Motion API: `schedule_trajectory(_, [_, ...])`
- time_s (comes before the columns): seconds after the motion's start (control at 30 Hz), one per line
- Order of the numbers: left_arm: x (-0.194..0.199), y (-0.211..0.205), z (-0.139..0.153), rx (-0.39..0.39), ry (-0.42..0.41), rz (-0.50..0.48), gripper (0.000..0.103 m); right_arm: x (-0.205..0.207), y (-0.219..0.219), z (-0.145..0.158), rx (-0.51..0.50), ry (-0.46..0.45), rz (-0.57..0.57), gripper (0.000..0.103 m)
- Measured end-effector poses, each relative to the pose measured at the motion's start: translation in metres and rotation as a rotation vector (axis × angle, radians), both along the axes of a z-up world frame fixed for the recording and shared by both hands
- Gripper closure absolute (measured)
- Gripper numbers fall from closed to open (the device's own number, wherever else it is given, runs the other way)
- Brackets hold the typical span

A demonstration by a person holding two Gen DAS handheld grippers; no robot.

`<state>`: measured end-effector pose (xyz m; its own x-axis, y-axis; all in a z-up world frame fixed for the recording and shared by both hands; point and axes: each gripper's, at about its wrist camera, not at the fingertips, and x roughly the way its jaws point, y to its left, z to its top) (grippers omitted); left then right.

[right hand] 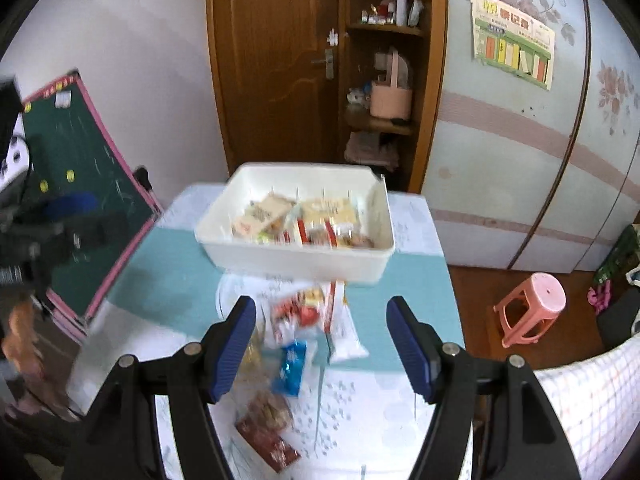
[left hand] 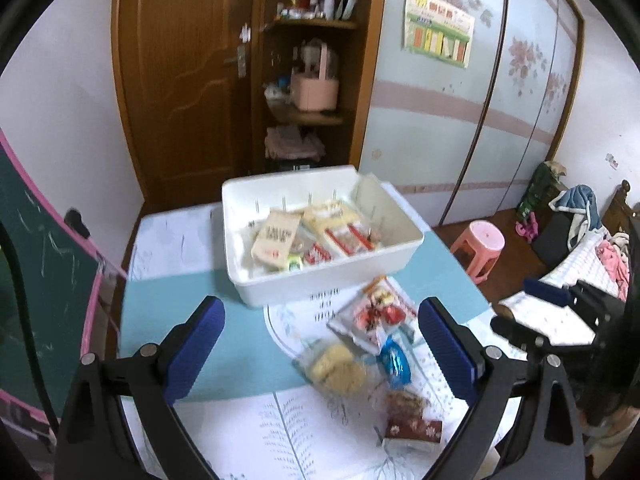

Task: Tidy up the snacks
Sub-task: 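Reach both tools back down to the remaining snacks on the table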

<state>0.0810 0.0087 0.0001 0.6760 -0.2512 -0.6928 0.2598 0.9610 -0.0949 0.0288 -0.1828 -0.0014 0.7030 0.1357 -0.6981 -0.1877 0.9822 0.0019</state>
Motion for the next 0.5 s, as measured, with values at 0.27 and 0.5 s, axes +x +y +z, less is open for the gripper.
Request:
schedule_trajectory(0.27, [0.004,-0.008,-0.053,0.011,0.111,0.009,0.006,-0.014,0.003,-0.070,0.025,0.132,0.024,0.035])
schedule_trajectory(0.5, [0.024,-0.021,-0.116,0.013,0.259,0.034,0.006,-0.011,0.019,-0.121,0.042,0.250,0.075,0.035])
